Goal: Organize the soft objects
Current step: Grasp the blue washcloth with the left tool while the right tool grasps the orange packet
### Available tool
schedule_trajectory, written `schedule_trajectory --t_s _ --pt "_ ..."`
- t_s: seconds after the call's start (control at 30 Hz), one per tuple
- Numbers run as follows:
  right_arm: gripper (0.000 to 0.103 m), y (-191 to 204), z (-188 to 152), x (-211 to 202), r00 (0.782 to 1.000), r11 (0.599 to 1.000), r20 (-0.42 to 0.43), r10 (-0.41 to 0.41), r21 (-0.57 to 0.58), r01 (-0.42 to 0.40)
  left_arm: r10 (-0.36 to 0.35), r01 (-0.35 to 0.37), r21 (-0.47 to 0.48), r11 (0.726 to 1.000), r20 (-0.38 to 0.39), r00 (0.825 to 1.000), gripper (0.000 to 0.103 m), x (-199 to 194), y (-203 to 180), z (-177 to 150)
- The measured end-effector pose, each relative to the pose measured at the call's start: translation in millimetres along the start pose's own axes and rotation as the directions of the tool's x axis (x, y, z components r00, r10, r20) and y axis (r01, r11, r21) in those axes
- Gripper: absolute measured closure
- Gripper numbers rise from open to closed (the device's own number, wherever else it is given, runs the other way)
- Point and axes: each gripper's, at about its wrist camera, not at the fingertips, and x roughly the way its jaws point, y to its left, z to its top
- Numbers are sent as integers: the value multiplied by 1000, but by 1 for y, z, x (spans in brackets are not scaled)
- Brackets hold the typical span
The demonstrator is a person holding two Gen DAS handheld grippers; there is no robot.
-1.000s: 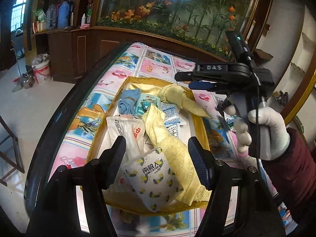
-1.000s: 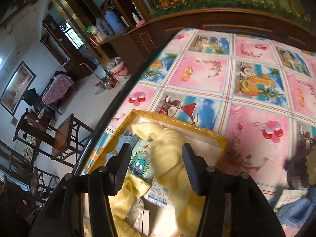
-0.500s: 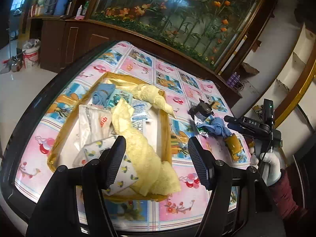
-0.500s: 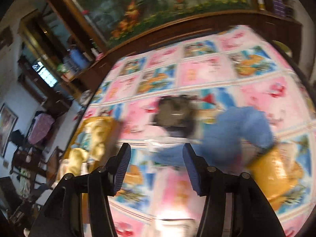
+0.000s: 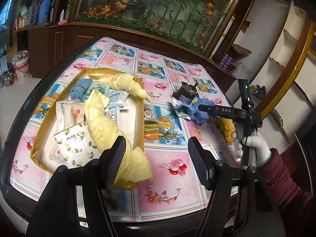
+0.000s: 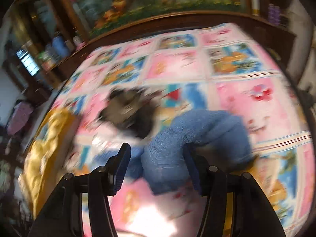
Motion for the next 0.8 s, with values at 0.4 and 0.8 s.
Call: schedule_trajectory --t_s 0.4,0.8 --pt "45 -54 -36 -68 994 981 48 102 164 -109 -22 40 178 983 -104 994 37 52 -57 5" --pt "44 -107 -48 -93 974 962 157 -166 241 125 14 80 428 900 -211 977 37 196 -117 56"
